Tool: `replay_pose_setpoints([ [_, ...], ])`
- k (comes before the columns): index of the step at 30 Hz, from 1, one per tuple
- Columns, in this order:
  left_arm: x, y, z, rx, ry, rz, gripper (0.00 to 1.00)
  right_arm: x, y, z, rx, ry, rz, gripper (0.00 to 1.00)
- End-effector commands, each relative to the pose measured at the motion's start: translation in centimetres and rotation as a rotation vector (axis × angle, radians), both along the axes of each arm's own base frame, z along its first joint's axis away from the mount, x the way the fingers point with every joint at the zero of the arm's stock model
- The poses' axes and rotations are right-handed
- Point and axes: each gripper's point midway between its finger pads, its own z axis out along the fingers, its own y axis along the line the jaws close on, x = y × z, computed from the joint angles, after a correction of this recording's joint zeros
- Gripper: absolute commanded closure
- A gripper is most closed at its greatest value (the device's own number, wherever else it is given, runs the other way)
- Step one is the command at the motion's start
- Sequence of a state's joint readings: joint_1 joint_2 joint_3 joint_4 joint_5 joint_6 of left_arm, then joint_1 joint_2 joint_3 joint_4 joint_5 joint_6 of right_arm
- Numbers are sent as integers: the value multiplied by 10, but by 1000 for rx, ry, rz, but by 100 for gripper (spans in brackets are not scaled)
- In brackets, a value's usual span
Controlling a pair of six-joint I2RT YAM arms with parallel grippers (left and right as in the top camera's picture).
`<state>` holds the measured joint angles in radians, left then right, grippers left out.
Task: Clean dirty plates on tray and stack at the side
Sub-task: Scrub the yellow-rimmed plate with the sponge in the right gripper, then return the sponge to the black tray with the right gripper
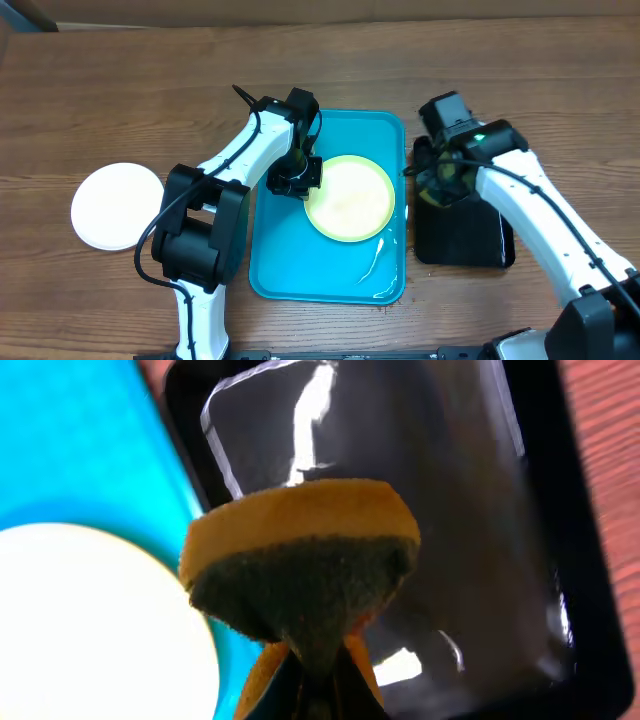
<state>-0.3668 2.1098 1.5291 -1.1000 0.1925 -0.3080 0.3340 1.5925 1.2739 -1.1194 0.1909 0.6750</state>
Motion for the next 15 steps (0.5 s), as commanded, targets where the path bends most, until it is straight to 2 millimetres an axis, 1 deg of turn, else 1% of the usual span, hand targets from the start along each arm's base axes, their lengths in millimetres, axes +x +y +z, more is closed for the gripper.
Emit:
replay_pose_setpoints([
  [1,2,10,4,39,-20,12,96,-4,-23,-14,-30,24,-11,96],
  [5,0,10,4,41,-13,12,96,-12,-34,-46,-11,46,-29,96],
  [9,-1,11,4,43,-8,11,96,-19,-37,-76,5,45,-33,95],
  [11,-1,11,4,42,-9,8,95,-24,-37,-82,11,53,-29,87],
  [12,-2,11,4,43,-7,8,96,-24,-37,-83,8,56,-23,79],
  [14,-2,11,4,43,-6,4,96,-22,-35,-77,12,55,7,64],
  [15,-1,11,4,40,-9,-8,96,-20,-34,-72,17,53,21,59],
])
